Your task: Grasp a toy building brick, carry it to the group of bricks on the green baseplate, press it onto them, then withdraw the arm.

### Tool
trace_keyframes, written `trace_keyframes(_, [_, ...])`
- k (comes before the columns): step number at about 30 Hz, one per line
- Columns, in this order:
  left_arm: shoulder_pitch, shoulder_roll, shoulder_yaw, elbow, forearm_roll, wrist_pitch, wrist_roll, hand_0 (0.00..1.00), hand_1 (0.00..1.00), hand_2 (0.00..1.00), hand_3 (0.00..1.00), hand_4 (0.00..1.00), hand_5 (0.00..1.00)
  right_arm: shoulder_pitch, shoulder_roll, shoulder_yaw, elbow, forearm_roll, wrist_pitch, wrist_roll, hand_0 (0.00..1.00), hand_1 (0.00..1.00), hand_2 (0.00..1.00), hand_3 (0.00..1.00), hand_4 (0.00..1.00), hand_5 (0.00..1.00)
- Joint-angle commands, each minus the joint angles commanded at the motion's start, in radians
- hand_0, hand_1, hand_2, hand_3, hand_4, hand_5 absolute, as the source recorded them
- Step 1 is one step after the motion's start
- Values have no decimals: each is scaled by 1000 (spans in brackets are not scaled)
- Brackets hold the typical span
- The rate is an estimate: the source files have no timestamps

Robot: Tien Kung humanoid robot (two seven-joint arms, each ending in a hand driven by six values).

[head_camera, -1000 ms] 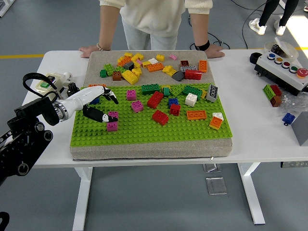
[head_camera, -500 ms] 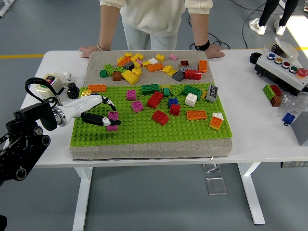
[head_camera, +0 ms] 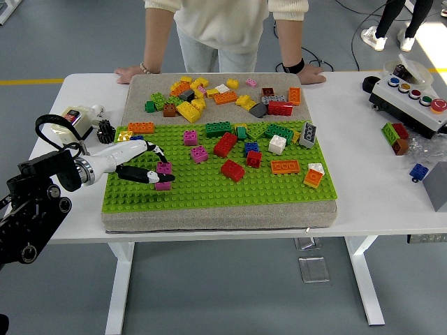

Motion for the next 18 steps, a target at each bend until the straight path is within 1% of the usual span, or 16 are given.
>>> trace_keyframes(11, [3,-3,7,8,3,-4,1,998,925,899,706,998,811,-1,-1,0,0,-1,1,-1,753,674,724,652,910,493])
trace_keyframes(18, [5,-5,13,24,6,-5,1,998,924,895,696,998,810,0,0,-3,0,1,-1,-1,753,674,724,652,910,493])
